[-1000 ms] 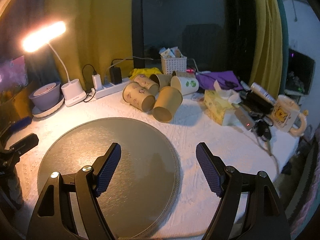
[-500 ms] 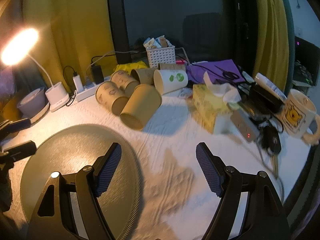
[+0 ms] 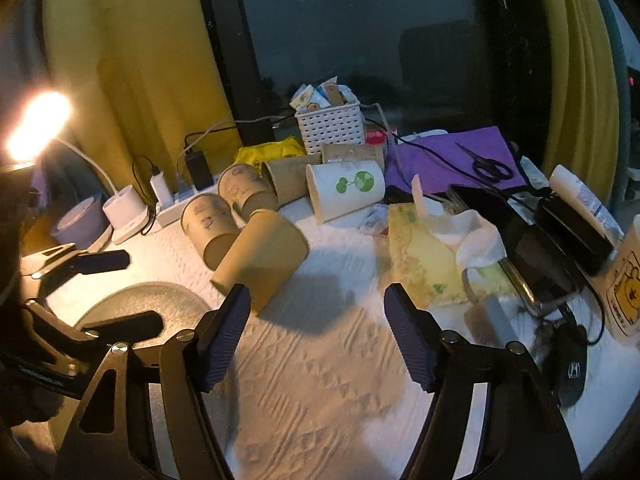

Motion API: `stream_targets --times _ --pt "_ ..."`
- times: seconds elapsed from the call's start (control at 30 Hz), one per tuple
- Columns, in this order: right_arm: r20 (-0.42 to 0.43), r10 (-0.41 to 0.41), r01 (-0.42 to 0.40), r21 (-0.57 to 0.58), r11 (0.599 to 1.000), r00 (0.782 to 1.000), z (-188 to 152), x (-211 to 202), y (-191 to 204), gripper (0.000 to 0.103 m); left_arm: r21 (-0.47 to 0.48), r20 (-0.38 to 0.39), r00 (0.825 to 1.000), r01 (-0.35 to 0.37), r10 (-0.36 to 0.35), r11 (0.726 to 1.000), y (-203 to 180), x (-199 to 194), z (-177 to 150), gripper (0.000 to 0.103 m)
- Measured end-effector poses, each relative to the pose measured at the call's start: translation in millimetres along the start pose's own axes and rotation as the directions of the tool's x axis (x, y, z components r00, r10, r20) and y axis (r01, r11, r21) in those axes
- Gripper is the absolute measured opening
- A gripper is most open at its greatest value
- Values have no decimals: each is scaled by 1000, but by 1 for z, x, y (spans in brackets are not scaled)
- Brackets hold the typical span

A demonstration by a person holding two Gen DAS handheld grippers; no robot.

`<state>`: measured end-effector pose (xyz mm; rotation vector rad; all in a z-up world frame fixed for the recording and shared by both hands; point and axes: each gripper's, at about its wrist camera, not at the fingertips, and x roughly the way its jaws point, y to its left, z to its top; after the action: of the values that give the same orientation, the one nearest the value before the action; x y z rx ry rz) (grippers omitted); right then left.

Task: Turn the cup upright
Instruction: 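Move the left tool to the tan paper cup lying sideways and close on it, then lift the tan cup with the left tool toward the right tool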

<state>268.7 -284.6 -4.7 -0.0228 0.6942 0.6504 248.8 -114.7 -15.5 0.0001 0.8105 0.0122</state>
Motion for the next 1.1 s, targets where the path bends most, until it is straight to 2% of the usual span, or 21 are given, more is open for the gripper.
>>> stream_targets --times 0.17,0.27,0.47,0.6,0.63,0.83,1.1 --pt "-6 11 -11 28 1000 1000 8 8 -21 73 15 -35 999 28 -27 1000 -16 27 18 97" --pt "-15 19 -18 38 999 1000 10 13 -30 73 10 -66 997 41 -40 999 -23 45 27 87" --pt "-29 37 -36 49 998 999 12 20 -39 73 1 -112 993 41 -40 999 -28 76 39 86" --pt "-36 51 -49 53 997 998 12 24 -43 73 -10 -144 989 25 -27 1000 -25 96 44 62" --pt "-36 53 -51 52 997 998 12 24 -43 73 -18 -154 988 23 -25 1000 -23 100 45 60" --pt "-35 49 -47 50 998 998 12 21 -43 73 -25 -122 992 35 -37 999 -23 99 49 59" --pt "-19 34 -33 51 998 999 11 4 -33 73 -15 -76 995 61 -62 998 -25 63 35 59"
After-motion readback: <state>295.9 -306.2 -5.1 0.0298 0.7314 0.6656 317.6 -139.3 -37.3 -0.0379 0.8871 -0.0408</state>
